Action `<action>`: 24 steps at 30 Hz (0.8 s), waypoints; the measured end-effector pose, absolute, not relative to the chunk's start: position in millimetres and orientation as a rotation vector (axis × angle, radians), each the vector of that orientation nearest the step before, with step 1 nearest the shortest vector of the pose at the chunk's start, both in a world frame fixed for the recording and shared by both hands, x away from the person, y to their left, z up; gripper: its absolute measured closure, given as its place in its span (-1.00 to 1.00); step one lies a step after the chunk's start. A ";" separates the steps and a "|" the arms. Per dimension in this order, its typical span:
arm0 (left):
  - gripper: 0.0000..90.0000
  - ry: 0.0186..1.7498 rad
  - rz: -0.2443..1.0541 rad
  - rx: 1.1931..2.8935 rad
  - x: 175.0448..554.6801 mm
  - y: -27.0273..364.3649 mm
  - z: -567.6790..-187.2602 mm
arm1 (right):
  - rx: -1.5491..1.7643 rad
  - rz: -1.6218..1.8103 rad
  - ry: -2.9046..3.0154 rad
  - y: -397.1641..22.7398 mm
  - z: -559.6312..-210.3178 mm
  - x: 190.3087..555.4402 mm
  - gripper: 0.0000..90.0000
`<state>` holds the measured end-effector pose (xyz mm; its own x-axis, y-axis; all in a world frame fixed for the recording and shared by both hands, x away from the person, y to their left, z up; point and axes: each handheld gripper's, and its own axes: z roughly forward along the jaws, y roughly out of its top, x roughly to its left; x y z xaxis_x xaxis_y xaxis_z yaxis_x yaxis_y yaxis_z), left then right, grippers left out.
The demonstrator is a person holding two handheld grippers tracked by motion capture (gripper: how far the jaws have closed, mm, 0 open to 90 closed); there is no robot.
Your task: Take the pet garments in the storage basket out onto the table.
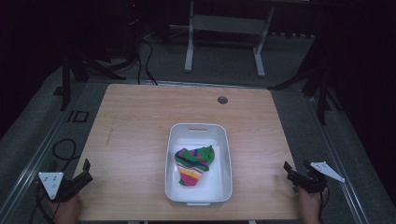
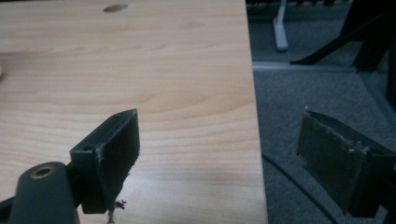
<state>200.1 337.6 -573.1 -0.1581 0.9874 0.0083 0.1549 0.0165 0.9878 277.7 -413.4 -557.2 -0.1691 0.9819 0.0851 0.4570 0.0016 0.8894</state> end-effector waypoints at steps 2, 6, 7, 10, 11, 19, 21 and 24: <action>-0.97 1.447 1.240 1.241 200.2 338.1 -573.1 | 1.501 1.123 1.715 -414.1 -557.5 279.6 -0.70; -0.97 1.441 1.235 1.243 200.4 338.0 -573.2 | 1.504 1.130 1.738 -414.2 -557.6 280.3 -0.72; -0.97 1.441 1.231 1.242 200.4 338.2 -573.1 | 1.509 1.132 1.753 -414.2 -557.7 281.1 -0.73; -0.97 1.446 1.225 1.238 200.3 339.0 -573.1 | 1.499 1.137 1.786 -414.3 -557.9 282.3 -0.74; -0.97 1.447 1.218 1.234 200.0 339.4 -573.0 | 1.497 1.146 1.818 -414.5 -558.1 283.1 -0.74; -0.97 1.446 1.147 1.234 199.8 341.3 -571.6 | 1.420 1.126 2.040 -413.3 -559.7 282.6 -0.74; -0.97 1.443 1.141 1.246 200.0 341.0 -571.6 | 1.393 1.122 2.101 -411.8 -560.3 282.4 -0.74; -0.97 1.437 1.144 1.251 199.8 339.9 -571.5 | 1.352 1.139 2.166 -408.4 -560.2 283.5 -0.74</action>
<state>199.8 339.9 -571.5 -0.0969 0.9941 -0.0486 0.1753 0.0651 0.9824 283.5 -408.4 -560.2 -0.4866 0.8654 0.1197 0.5892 0.2239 0.7763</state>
